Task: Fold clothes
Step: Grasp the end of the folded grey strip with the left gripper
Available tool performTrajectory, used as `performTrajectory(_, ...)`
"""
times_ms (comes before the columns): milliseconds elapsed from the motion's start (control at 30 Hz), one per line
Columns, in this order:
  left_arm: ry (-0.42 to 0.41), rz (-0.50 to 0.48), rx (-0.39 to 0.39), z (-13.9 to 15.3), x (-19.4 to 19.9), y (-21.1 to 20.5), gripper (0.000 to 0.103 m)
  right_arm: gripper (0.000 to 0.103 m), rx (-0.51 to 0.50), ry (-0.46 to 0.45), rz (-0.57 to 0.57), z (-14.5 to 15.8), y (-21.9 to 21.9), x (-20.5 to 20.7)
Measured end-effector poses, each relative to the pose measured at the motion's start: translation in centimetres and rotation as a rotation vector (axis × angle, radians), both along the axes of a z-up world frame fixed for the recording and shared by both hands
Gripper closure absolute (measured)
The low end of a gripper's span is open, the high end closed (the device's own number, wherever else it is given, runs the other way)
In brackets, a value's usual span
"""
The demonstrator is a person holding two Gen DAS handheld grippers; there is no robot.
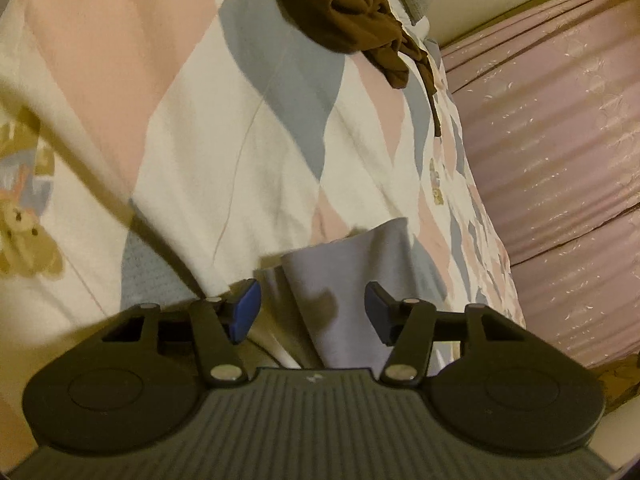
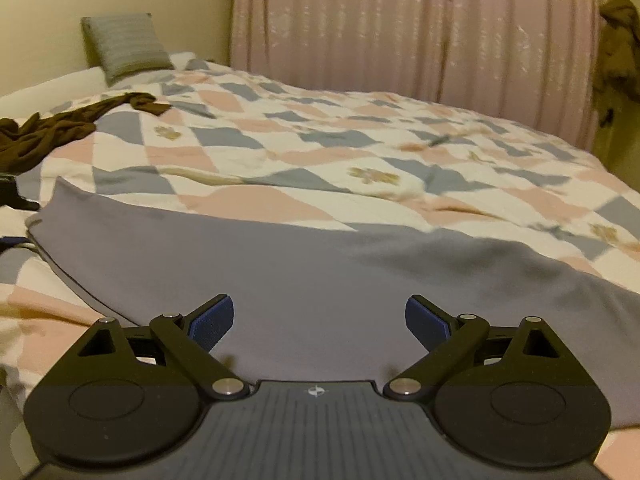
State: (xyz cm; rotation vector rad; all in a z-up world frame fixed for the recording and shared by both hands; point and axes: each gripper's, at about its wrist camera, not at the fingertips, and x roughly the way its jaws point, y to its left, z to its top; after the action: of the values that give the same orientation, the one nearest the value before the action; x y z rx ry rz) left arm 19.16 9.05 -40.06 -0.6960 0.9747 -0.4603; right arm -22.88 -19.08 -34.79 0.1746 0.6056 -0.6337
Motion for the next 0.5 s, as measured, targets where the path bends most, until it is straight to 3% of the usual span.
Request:
performTrajectory(100, -0.010, 0.012, 0.013, -0.5, -0.3, -0.7, 0.050, 0.008, 0.007, -0.005, 0.032, -0.2, 0.4, 1.5)
performTrajectory(233, 0.011, 0.050, -0.043, -1.0, -0.2, -0.8, 0.053, 0.008, 0.013, -0.012, 0.043, -0.3, 0.5, 1.9)
performTrajectory(300, 0.018, 0.047, -0.073, -1.3, -0.3, -0.6, 0.077, 0.008, 0.014, -0.015, 0.037, -0.2, 0.3, 1.6)
performTrajectory(333, -0.003, 0.036, -0.071, -1.0, -0.6, -0.8, 0.099, 0.008, 0.015, -0.015, 0.031, -0.2, 0.2, 1.4)
performTrajectory(500, -0.126, -0.033, -0.059, 1.0, -2.4, -1.6, 0.098, 0.009, 0.044, -0.045, -0.016, 0.4, -0.7, -0.7)
